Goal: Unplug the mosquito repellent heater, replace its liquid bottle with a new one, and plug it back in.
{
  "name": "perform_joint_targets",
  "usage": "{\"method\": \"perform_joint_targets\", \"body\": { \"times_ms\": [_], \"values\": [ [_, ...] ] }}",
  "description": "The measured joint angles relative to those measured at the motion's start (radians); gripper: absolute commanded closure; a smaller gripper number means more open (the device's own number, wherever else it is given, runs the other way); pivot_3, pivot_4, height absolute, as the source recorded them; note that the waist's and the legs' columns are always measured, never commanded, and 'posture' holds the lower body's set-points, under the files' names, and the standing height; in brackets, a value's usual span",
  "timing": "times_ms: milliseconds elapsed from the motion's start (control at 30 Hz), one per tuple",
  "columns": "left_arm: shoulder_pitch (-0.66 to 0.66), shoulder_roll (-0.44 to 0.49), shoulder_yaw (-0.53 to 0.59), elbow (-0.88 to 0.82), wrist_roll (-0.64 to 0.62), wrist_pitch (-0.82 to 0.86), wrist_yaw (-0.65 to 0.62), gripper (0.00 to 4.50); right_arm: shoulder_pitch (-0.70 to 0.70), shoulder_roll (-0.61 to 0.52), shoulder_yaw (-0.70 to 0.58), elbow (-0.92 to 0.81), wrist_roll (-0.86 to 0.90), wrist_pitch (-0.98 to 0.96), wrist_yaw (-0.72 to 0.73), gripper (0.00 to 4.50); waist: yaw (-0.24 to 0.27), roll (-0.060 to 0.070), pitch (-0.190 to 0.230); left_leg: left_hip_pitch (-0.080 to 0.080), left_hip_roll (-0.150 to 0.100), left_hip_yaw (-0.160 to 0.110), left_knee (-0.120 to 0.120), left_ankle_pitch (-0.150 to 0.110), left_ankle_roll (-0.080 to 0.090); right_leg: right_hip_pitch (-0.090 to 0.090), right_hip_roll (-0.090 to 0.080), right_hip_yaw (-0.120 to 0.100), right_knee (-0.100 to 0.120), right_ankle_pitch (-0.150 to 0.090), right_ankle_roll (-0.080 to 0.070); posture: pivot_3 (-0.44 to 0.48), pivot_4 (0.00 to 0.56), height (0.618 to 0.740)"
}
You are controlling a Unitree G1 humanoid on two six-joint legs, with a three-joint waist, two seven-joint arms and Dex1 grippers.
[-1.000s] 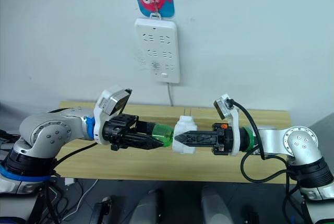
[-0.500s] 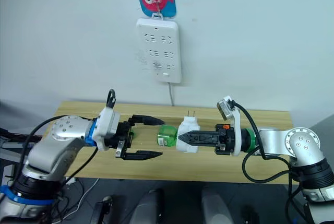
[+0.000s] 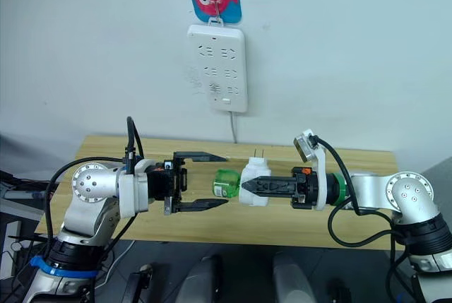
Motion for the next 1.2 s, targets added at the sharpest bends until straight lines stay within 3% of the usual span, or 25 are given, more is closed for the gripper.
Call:
{"method": "perform_joint_targets", "body": {
  "times_ms": [67, 167, 233, 300, 367, 533, 667, 900, 1067, 1200],
  "values": [
    [-0.001, 0.007, -0.001, 0.001, -0.016, 0.012, -0.014, 2.27, 0.000, 0.001, -0.002, 0.001, 0.000, 0.001, -0.001, 1.44, 0.000, 0.000, 0.000, 0.000, 0.000, 0.000, 0.000, 0.000, 0.000, 0.000, 0.000, 0.000, 0.000, 0.000, 0.000, -0.116, 0.228, 0.723],
    [-0.012, 0.041, -0.012, -0.018, -0.052, 0.108, -0.013, 2.27, 0.000, 0.002, 0.000, 0.000, 0.000, 0.002, -0.003, 1.44, -0.001, 0.000, 0.000, 0.000, 0.001, -0.001, 0.000, 0.000, 0.000, 0.000, 0.001, -0.001, 0.000, 0.000, 0.000, -0.115, 0.228, 0.723],
    [-0.042, 0.095, -0.027, -0.057, -0.105, 0.272, 0.010, 2.27, 0.000, 0.002, 0.000, 0.000, 0.000, 0.000, -0.004, 1.44, -0.002, 0.000, 0.000, 0.000, 0.001, -0.002, 0.000, 0.000, 0.000, 0.000, 0.001, -0.001, 0.001, 0.000, 0.000, -0.111, 0.228, 0.723],
    [-0.120, 0.189, -0.050, -0.098, -0.320, 0.692, 0.092, 2.27, -0.002, 0.002, -0.009, 0.001, 0.000, -0.006, -0.003, 1.44, -0.002, -0.001, 0.000, 0.000, 0.001, -0.004, 0.001, 0.000, 0.000, 0.001, 0.001, -0.003, 0.001, -0.003, 0.004, -0.109, 0.227, 0.723],
    [-0.190, 0.234, -0.049, -0.083, -0.487, 0.974, 0.133, 2.27, -0.007, 0.006, -0.010, -0.004, 0.003, -0.005, 0.000, 1.44, -0.005, 0.000, 0.000, 0.000, 0.000, -0.004, 0.001, 0.000, 0.000, 0.001, 0.002, -0.003, 0.001, -0.003, 0.005, -0.113, 0.229, 0.723],
    [-0.222, 0.240, -0.035, -0.047, -0.606, 1.201, 0.173, 2.27, -0.005, 0.015, -0.004, -0.009, 0.001, -0.003, -0.004, 1.44, -0.007, 0.000, 0.001, 0.000, 0.002, -0.004, -0.001, 0.000, 0.000, 0.000, 0.003, -0.003, 0.001, -0.003, 0.004, -0.120, 0.231, 0.723],
    [-0.201, 0.214, -0.006, -0.065, -0.580, 1.182, 0.191, 2.27, -0.003, 0.016, -0.010, -0.008, 0.000, -0.011, -0.008, 1.44, -0.005, 0.000, 0.001, 0.000, 0.001, -0.004, -0.001, 0.000, 0.000, 0.000, 0.002, -0.003, 0.001, -0.002, 0.004, -0.119, 0.233, 0.723],
    [-0.123, 0.218, -0.005, -0.075, -0.415, 1.031, 0.158, 0.05, 0.008, 0.021, -0.011, -0.004, -0.002, -0.017, -0.024, 1.45, -0.004, 0.000, 0.001, 0.001, 0.001, -0.003, -0.001, 0.000, 0.000, 0.000, 0.002, -0.001, 0.001, 0.000, 0.000, -0.111, 0.233, 0.723],
    [-0.033, 0.271, -0.018, -0.082, -0.213, 0.796, 0.058, 0.00, 0.007, 0.028, -0.013, -0.002, 0.000, -0.010, -0.023, 1.45, -0.002, 0.000, 0.001, 0.001, 0.001, -0.002, -0.001, 0.000, 0.000, 0.000, 0.001, -0.001, 0.000, 0.000, 0.000, -0.103, 0.233, 0.723],
    [0.001, 0.154, -0.014, -0.064, -0.055, 0.486, 0.078, 0.00, 0.005, 0.033, -0.016, 0.006, 0.000, -0.008, -0.023, 1.45, 0.004, 0.000, 0.001, 0.000, 0.000, -0.001, 0.000, 0.000, 0.000, 0.000, 0.000, -0.001, 0.000, 0.000, 0.000, -0.101, 0.233, 0.723]
  ]
}}
